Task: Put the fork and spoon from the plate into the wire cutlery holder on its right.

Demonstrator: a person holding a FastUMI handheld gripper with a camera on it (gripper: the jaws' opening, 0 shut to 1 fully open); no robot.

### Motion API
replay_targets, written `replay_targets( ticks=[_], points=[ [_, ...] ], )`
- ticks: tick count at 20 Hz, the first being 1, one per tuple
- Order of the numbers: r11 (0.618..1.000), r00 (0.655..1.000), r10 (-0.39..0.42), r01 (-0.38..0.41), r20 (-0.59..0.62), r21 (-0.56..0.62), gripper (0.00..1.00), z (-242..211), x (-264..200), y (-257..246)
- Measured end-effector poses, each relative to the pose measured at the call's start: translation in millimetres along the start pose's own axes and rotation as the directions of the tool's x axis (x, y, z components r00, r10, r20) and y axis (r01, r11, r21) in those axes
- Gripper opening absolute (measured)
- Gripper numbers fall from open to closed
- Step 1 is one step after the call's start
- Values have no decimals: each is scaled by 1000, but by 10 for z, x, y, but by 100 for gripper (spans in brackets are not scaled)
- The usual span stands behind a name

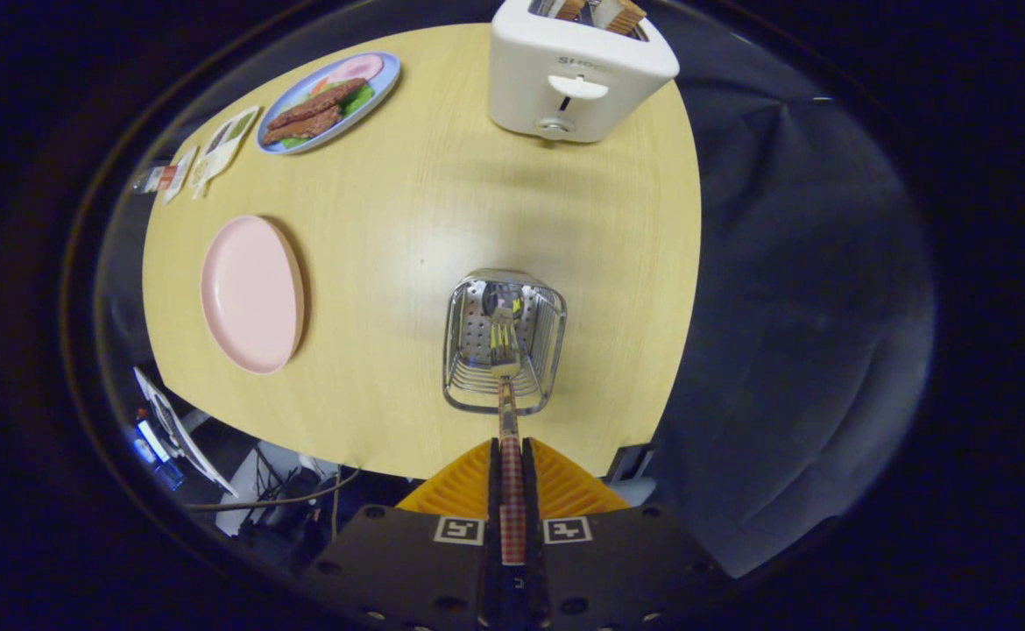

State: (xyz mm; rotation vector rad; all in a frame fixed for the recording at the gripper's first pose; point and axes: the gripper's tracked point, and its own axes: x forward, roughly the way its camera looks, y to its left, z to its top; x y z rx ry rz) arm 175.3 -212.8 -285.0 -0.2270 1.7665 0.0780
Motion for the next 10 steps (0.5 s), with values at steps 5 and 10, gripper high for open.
replay_targets(
  ticks=[5, 10],
  points=[
    [1000, 999, 31, -31, 28, 6, 11, 85, -6, 111],
    [997, 991, 56, -62, 120, 43, 20, 151, -84, 194]
  ],
)
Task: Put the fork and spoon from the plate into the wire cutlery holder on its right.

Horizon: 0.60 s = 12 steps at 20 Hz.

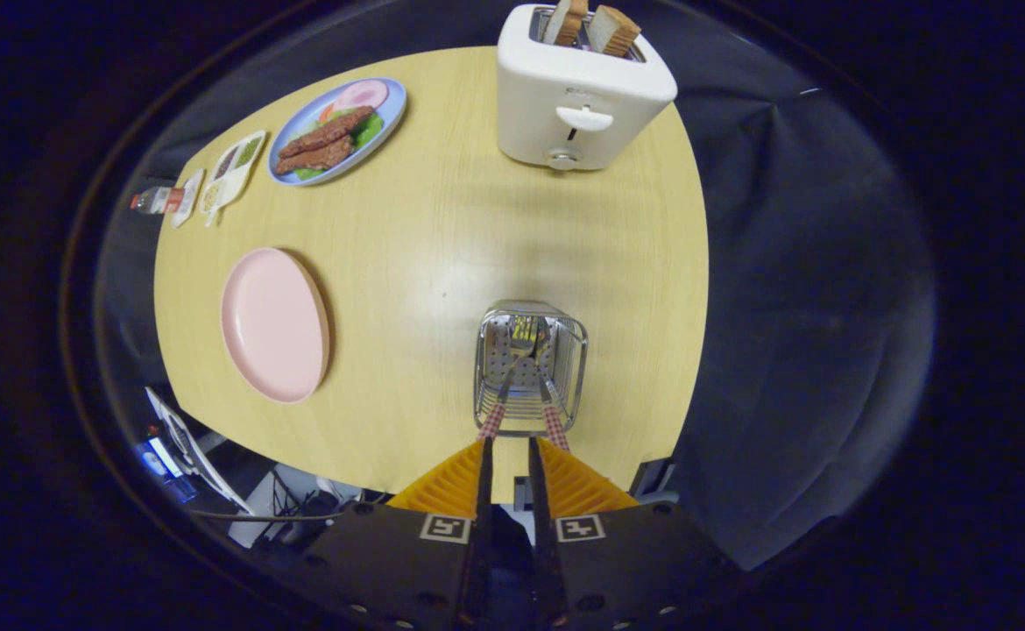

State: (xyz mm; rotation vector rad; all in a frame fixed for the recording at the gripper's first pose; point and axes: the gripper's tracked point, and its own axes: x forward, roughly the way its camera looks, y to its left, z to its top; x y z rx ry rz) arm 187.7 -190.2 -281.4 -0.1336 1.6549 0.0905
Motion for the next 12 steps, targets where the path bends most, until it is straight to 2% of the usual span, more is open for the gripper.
replay_targets(
  ticks=[2, 3, 5, 6, 10, 12],
  points=[
    [1000, 998, 3, -5, 66, 20, 34, 33, -61, 43],
    [1000, 993, 10, -13, 120, 24, 35, 75, -112, 86],
    [1000, 972, 13, -17, 235, 19, 42, 142, -264, 173],
    [1000, 954, 22, -26, 298, 9, 55, 152, -332, 256],
    [999, 834, 36, -12, 550, -46, 84, 116, -807, 602],
    [998, 757, 49, -6, 652, -68, 87, 51, -1058, 810]
  ],
)
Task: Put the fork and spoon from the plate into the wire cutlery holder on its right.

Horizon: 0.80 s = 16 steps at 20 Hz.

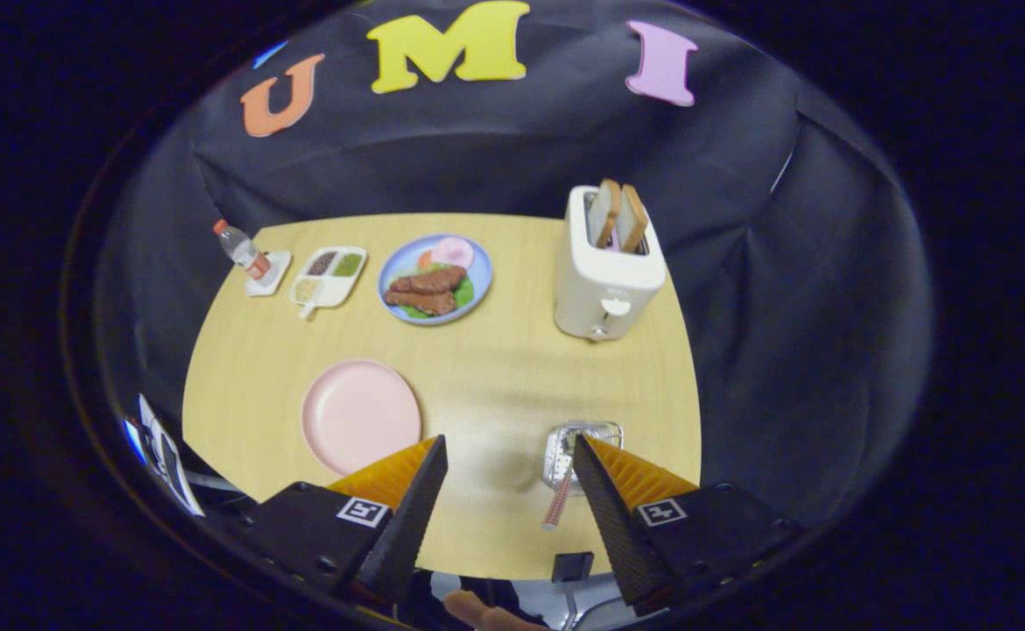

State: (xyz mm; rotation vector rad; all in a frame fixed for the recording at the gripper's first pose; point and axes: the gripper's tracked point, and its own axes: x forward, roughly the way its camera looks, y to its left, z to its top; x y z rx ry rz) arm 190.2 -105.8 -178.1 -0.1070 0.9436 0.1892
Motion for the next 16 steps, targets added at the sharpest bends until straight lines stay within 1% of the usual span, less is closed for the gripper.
replay_targets(
  ticks=[2, 4, 5, 7, 10, 12, 14, 16],
  points=[
    [1000, 992, 13, -13, 122, 0, 90, 103, -264, 229],
    [1000, 973, 27, -29, 230, 5, 92, 172, -515, 454],
    [1000, 958, 18, -21, 287, 9, 93, 216, -651, 524],
    [1000, 913, -12, 12, 409, 2, 94, 334, -920, 673],
    [999, 807, -40, 45, 590, 7, 95, 469, -1479, 995],
    [997, 738, -78, 60, 671, 50, 95, 468, -1787, 1152],
    [995, 665, -97, 36, 740, 97, 94, 480, -2105, 1362],
    [991, 616, -110, 10, 780, 133, 94, 451, -2371, 1521]
  ],
)
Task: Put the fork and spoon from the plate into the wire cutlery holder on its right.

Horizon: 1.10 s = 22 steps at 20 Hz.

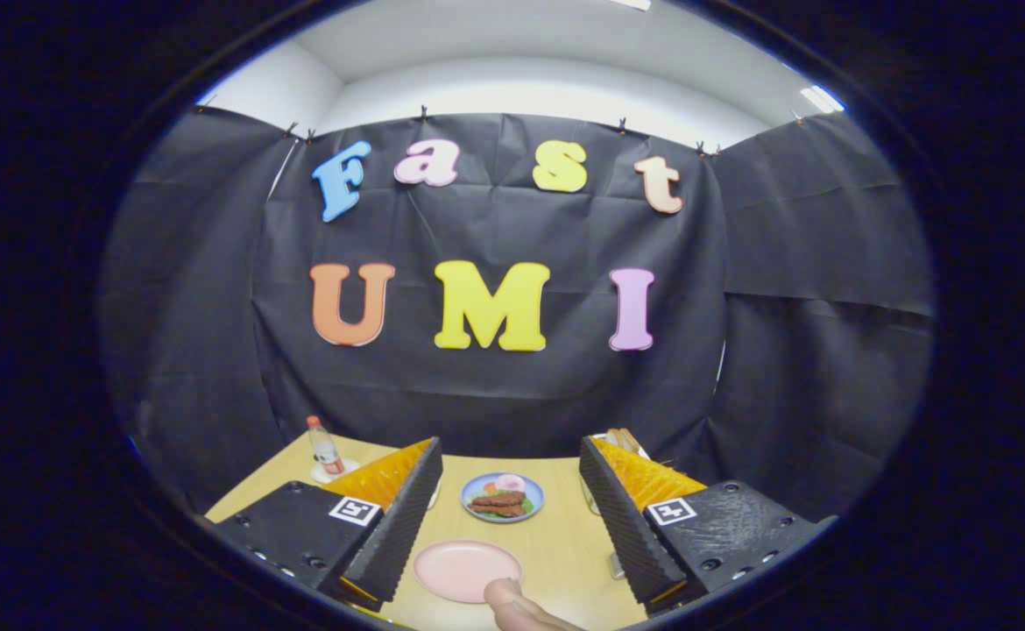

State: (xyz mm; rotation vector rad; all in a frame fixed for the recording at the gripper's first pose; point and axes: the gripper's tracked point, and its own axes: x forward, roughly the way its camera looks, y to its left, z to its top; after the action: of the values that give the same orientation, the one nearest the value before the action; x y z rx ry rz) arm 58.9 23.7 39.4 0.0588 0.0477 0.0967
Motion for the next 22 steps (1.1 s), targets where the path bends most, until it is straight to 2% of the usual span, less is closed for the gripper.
replay_targets(
  ticks=[3, 13, 22],
  points=[
    [998, 998, -29, 26, 55, 48, 94, 171, -231, 162],
    [984, 980, -178, 176, 86, 25, 94, 318, -625, 590],
    [977, 970, -212, 211, 121, 21, 94, 527, -663, 753]
  ],
)
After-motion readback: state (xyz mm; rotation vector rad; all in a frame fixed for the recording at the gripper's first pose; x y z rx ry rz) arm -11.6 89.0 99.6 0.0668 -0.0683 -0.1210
